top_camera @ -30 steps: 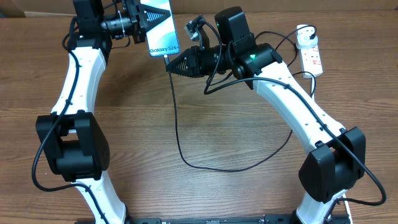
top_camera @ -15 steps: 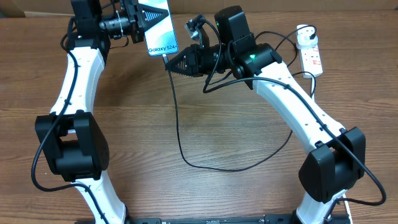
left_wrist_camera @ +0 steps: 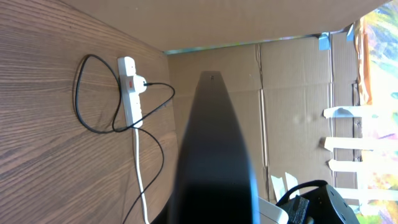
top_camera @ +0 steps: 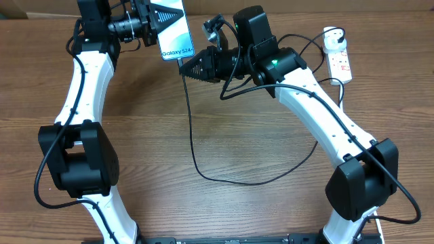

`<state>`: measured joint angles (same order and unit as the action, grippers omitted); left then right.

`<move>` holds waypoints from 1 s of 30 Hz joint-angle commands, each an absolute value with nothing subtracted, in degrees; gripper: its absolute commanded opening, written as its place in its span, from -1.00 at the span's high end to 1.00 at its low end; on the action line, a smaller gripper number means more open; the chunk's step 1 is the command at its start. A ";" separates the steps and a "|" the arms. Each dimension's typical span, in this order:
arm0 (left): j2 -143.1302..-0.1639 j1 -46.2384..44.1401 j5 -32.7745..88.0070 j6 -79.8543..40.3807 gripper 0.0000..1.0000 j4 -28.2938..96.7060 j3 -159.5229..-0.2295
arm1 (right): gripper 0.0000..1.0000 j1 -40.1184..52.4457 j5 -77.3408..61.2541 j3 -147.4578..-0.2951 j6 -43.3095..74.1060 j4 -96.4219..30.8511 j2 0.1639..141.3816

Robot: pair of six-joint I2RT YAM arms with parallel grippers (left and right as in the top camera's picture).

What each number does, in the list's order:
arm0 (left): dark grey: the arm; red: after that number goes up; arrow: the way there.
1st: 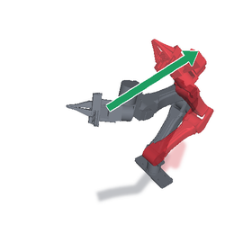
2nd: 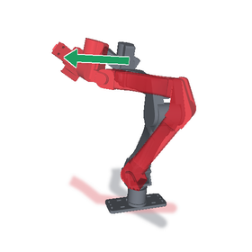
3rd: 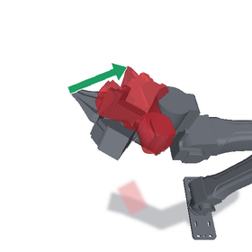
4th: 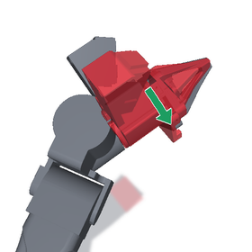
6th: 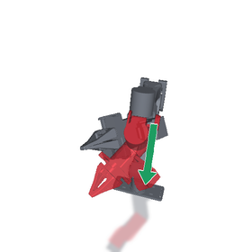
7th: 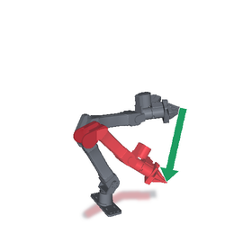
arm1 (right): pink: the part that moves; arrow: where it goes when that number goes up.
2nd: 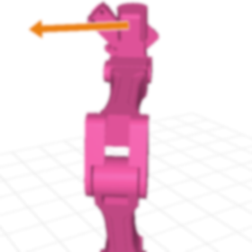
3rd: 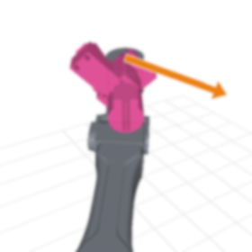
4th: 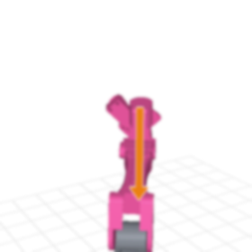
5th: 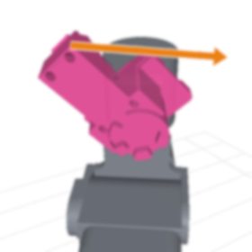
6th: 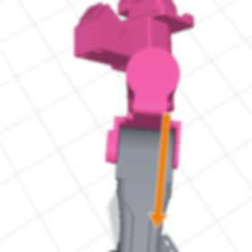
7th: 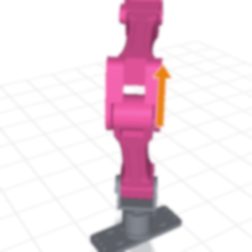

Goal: Plug charger to phone and switch on socket

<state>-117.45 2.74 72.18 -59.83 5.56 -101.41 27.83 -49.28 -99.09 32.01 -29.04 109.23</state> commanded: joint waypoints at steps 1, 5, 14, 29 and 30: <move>-116.95 1.23 77.23 -57.95 0.91 5.74 -101.27 | 0.82 27.31 -44.60 -100.25 32.36 -27.05 107.22; -116.95 1.58 76.34 -57.56 0.91 5.74 -101.27 | 0.35 27.29 -44.53 -100.25 30.98 -29.52 107.22; -116.95 1.85 75.59 -52.47 0.91 7.01 -101.27 | 0.00 26.20 -44.66 -100.25 28.16 -33.08 107.13; -117.01 0.86 56.71 -23.68 0.92 37.15 -101.27 | -0.36 15.11 -40.77 -100.25 18.76 -47.31 104.25; -117.01 0.51 54.89 -21.80 0.92 38.72 -101.27 | -0.36 14.57 -39.83 -100.25 18.02 -48.27 104.25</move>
